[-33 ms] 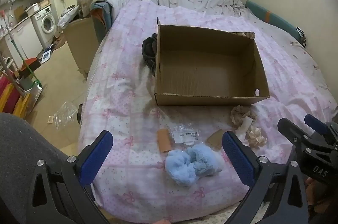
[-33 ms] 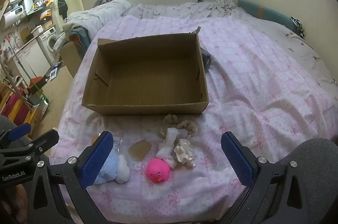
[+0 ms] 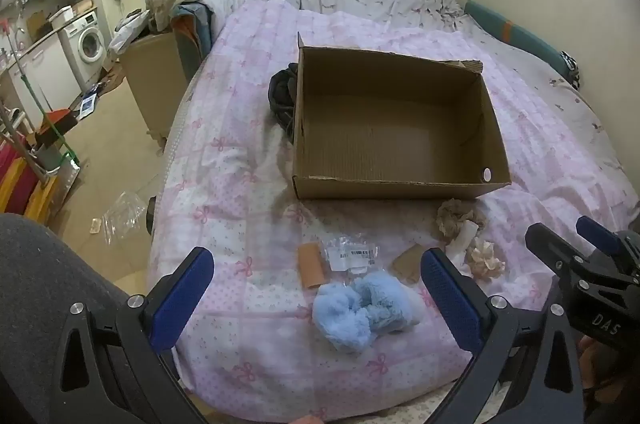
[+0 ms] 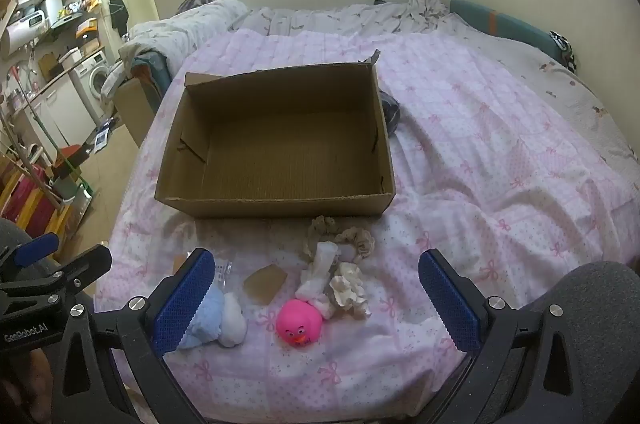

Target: Organize soft objects

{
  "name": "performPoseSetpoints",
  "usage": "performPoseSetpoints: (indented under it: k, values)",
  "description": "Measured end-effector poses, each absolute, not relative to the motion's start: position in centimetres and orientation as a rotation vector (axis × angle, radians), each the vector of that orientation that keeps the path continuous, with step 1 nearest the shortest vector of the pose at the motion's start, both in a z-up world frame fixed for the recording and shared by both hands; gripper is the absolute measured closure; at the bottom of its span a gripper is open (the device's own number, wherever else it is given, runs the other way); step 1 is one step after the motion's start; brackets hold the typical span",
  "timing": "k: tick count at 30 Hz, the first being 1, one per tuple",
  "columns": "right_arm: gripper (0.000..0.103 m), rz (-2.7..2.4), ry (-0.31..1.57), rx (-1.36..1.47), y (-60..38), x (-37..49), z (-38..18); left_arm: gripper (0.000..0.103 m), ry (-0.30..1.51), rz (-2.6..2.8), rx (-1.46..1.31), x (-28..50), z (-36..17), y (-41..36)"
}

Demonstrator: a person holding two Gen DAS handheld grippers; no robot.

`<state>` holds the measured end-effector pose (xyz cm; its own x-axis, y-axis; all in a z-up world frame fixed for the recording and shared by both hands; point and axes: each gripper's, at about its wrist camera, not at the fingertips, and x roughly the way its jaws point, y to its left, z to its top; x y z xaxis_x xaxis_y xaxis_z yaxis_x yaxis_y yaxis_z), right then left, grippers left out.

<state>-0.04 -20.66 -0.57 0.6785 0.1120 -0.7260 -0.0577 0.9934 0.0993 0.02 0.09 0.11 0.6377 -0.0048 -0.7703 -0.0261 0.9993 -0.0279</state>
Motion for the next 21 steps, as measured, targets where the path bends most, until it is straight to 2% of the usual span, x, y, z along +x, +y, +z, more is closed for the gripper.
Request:
performPoseSetpoints:
  k: [21]
  values:
    - [0.0,0.096,0.828,0.079,-20.82,0.01,-0.57,0.0,0.879,0.017,-0.033,-0.1,-0.48,0.06]
